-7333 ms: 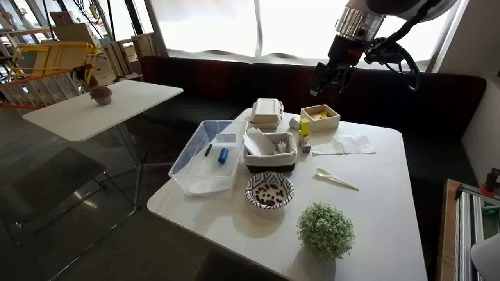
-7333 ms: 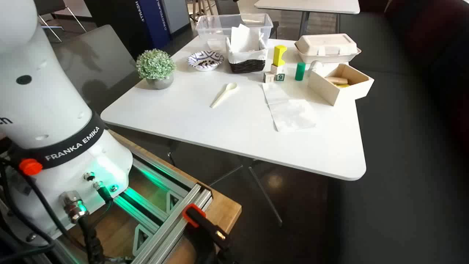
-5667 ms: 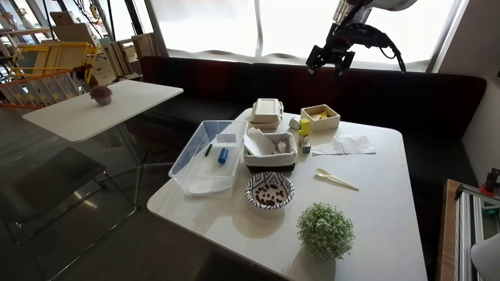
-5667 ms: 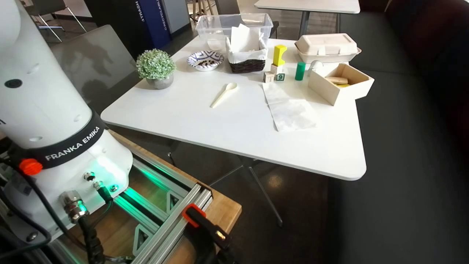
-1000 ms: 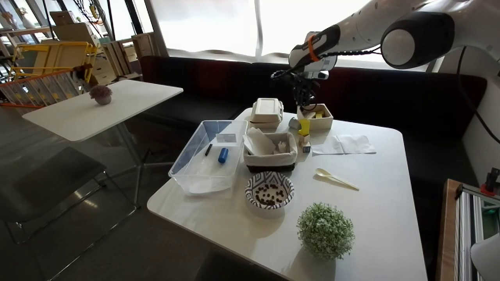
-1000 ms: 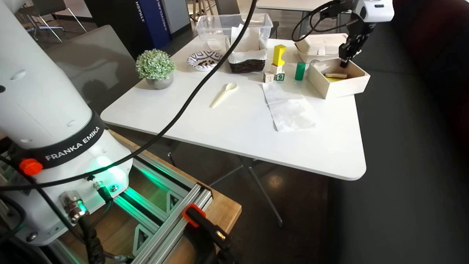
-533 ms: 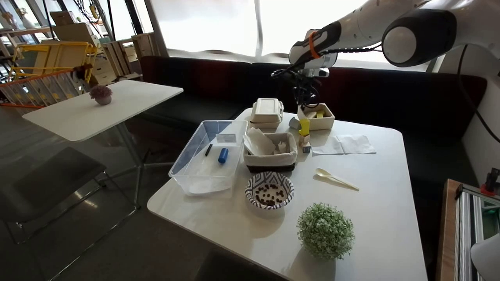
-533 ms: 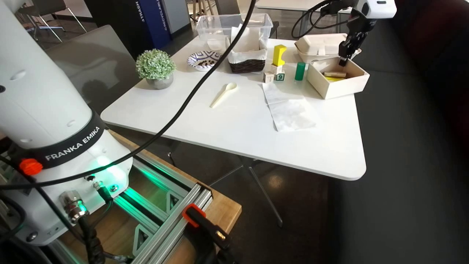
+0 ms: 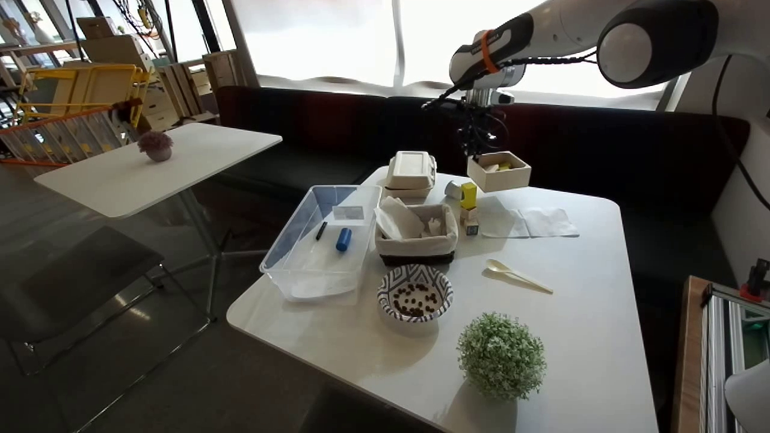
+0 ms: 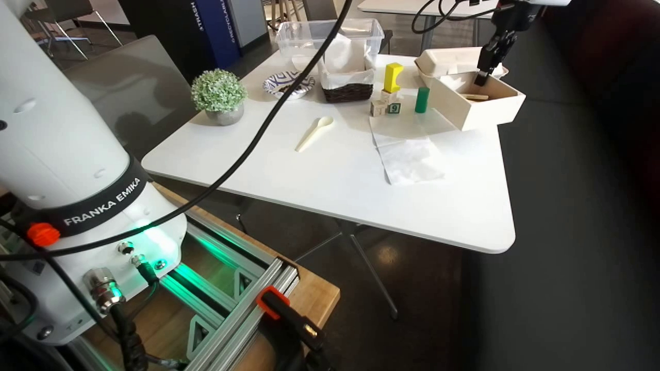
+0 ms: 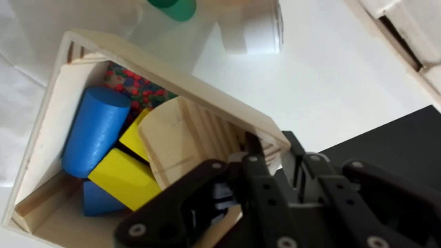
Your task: Move the wooden box forwards.
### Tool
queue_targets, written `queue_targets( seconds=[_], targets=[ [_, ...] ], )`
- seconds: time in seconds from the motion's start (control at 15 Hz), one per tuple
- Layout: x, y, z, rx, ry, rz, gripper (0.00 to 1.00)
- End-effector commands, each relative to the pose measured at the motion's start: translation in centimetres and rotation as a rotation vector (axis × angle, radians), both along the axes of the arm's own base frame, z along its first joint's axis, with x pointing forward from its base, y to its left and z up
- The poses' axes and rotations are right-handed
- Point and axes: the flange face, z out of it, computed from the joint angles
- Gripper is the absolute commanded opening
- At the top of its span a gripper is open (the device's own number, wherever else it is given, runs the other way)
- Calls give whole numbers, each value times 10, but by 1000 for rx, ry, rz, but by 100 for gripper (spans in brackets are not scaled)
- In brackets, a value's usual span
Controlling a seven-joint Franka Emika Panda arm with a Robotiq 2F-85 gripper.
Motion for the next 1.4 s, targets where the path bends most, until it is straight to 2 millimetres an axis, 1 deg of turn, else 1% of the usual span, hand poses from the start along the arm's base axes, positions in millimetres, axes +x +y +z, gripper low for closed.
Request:
queue_targets(
  seconds=[0.0,0.13,0.33,0.47,0.6,0.8,1.07,1.13,1.2,1.33],
  targets=[
    [-14,10,18,12,44,31,5],
    [-21,17,19,36,49,26,5],
    [-36,28,9,84,61,0,5],
    [-52,34,-2,108,77,-40,5],
    [-73,37,-11,138,85,-93,5],
    [-102,40,-20,190,61,-181,5],
    [-140,50,-27,185,35,-256,5],
    [-116,34,-37,178,60,-200,20],
    [-124,36,-37,176,56,-213,20],
    [-134,40,-36,180,56,-223,20]
  ],
)
